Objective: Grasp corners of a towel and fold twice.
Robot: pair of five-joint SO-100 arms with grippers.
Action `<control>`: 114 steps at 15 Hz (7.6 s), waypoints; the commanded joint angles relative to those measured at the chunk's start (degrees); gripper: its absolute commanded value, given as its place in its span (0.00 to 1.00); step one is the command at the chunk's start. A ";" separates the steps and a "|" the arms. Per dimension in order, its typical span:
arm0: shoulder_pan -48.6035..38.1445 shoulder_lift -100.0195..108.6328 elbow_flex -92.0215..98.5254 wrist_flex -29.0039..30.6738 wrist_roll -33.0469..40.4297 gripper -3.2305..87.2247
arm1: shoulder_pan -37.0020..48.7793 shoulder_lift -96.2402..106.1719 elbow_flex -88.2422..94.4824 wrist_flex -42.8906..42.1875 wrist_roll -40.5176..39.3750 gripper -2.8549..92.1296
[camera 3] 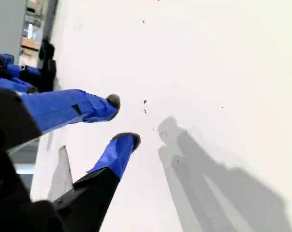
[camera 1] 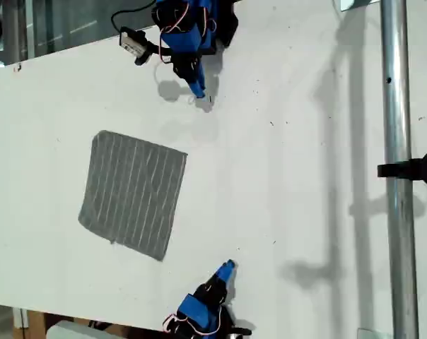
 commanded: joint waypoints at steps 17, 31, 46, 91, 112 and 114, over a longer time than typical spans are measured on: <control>-16.52 0.09 0.26 -0.09 -21.88 0.01 | 2.02 0.53 -0.70 0.53 -0.70 0.03; -16.61 0.09 0.26 -0.09 -22.85 0.00 | 8.44 -54.23 -48.08 -10.28 -25.14 0.03; -16.35 0.09 -2.37 2.72 -29.44 0.18 | 18.37 -114.87 -108.72 1.58 -62.93 0.46; -69.17 -138.52 -98.61 7.12 17.23 0.06 | 15.64 -125.16 -105.56 -7.56 -60.82 0.03; -28.83 -93.87 -71.54 10.81 -9.05 0.00 | -7.12 -103.10 -84.99 -4.57 -38.67 0.03; -40.52 -98.00 -75.41 8.88 1.85 0.00 | 2.90 -102.48 -83.32 -5.62 -43.59 0.03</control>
